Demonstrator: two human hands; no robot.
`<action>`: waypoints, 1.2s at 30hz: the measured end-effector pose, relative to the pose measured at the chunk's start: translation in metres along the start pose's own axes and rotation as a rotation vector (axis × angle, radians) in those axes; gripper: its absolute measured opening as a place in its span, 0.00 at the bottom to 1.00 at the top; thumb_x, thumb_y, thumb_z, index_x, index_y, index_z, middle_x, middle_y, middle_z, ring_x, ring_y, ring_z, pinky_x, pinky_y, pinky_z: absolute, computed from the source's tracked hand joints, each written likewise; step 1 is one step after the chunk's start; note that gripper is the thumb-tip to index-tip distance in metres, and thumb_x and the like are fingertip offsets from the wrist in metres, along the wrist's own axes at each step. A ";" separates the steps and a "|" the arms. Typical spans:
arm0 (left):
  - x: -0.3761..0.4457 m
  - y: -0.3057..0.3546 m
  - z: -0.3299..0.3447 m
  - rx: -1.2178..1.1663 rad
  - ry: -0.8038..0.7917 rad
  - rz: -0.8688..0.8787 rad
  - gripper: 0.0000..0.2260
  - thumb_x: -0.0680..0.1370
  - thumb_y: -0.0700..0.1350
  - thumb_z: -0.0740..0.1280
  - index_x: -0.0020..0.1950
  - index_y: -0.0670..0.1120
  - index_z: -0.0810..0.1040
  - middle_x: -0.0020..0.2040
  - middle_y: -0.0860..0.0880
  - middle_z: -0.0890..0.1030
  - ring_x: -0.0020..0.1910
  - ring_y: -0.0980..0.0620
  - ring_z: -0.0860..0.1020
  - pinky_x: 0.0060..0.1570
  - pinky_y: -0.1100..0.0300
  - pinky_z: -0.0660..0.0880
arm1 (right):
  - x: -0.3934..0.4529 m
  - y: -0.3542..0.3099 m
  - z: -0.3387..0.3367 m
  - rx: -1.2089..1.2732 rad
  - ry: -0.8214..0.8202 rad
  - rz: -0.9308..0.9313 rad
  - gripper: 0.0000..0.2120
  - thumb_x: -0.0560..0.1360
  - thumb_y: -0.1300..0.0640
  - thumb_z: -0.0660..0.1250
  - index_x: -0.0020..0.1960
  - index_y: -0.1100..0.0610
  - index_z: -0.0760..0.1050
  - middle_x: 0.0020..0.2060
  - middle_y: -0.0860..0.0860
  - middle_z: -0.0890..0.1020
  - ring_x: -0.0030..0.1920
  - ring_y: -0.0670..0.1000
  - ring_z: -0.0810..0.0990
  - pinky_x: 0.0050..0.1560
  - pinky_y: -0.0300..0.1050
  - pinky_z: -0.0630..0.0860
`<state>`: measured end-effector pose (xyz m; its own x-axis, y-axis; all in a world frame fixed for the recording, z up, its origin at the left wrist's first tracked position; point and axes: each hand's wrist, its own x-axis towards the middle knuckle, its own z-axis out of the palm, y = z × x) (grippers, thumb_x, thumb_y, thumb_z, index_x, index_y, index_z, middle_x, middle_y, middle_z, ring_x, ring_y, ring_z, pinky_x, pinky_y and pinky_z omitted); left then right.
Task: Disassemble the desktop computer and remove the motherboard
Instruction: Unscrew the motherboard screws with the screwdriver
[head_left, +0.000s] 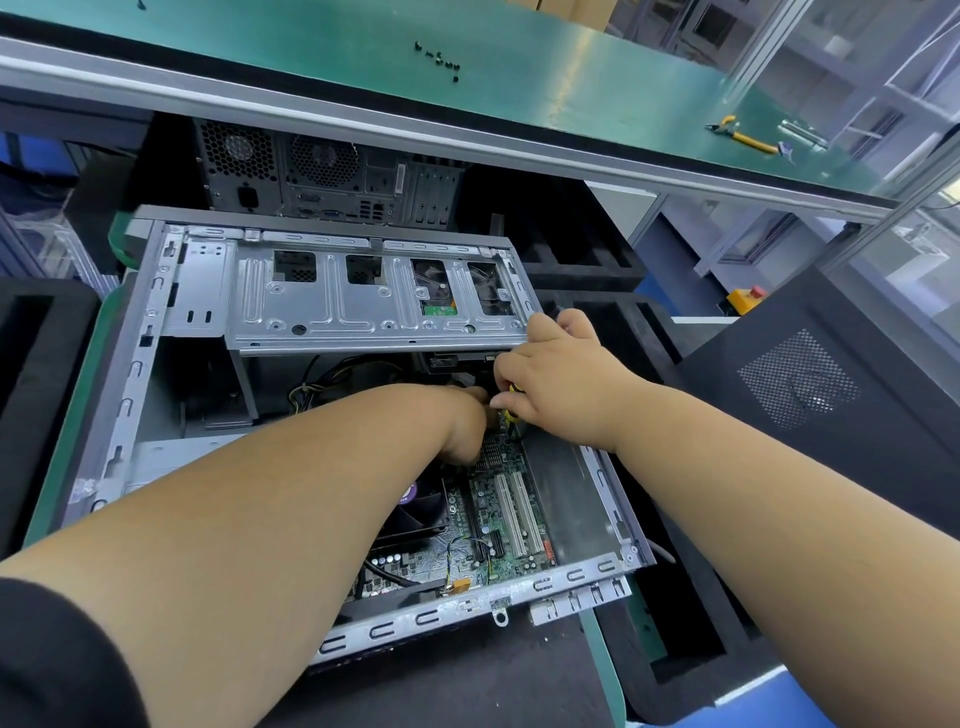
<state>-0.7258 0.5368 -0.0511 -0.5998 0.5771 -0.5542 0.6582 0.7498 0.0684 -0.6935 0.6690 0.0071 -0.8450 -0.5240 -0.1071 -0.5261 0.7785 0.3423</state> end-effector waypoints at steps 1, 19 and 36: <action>0.000 0.001 0.000 0.009 0.000 0.009 0.24 0.78 0.45 0.62 0.73 0.44 0.63 0.69 0.45 0.65 0.53 0.47 0.70 0.55 0.56 0.72 | 0.000 -0.001 0.000 0.019 -0.002 0.003 0.17 0.80 0.40 0.54 0.55 0.50 0.74 0.47 0.43 0.79 0.55 0.50 0.64 0.58 0.50 0.55; 0.003 0.001 0.000 0.057 -0.019 0.036 0.28 0.78 0.46 0.62 0.77 0.49 0.57 0.73 0.44 0.59 0.65 0.43 0.69 0.61 0.53 0.72 | -0.002 -0.005 -0.002 0.099 0.004 0.045 0.13 0.77 0.47 0.61 0.60 0.50 0.71 0.51 0.44 0.77 0.59 0.51 0.64 0.59 0.50 0.55; -0.004 0.003 -0.004 0.056 -0.028 0.021 0.28 0.78 0.45 0.62 0.77 0.48 0.56 0.75 0.45 0.58 0.68 0.44 0.67 0.64 0.53 0.71 | -0.003 -0.003 0.001 0.084 0.009 0.048 0.15 0.77 0.47 0.57 0.61 0.51 0.71 0.52 0.45 0.76 0.58 0.51 0.64 0.59 0.50 0.54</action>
<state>-0.7229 0.5378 -0.0453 -0.5731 0.5824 -0.5766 0.6952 0.7180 0.0342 -0.6893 0.6690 0.0051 -0.8687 -0.4883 -0.0836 -0.4916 0.8288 0.2671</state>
